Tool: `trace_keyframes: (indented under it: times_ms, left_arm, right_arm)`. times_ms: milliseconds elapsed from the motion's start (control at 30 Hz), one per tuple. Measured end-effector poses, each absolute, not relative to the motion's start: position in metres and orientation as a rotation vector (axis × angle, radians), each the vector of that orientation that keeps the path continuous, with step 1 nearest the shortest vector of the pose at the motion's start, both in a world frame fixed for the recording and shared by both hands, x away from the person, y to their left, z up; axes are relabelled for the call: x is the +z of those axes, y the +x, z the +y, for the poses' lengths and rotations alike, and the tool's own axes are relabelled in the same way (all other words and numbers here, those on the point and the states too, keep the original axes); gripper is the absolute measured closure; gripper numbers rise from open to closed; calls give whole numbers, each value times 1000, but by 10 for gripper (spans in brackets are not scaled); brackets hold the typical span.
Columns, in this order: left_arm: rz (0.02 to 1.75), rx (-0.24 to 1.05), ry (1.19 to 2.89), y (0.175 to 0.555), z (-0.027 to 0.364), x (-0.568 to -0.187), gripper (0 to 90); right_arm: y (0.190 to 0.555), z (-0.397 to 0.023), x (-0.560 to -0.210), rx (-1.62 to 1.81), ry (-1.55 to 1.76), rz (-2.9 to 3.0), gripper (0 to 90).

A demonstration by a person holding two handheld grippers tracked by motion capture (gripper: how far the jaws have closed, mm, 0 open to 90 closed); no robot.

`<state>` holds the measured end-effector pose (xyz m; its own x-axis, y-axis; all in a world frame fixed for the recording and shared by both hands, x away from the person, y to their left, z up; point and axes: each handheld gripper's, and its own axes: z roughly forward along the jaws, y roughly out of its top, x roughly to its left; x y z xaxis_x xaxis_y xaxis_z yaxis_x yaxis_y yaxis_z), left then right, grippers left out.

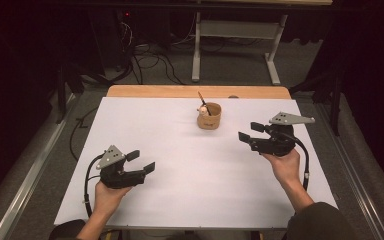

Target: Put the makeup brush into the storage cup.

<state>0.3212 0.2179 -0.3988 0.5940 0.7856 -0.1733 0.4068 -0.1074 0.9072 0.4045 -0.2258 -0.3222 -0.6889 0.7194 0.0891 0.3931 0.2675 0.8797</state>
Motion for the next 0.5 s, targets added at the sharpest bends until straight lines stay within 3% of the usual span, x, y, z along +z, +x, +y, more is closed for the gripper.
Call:
trace_keyframes:
  times_ms: [500]
  left_arm:
    - [988,431,1728,321,217,-399,248]
  right_arm:
    - [393,-235,-328,1425,1028,2205,377]
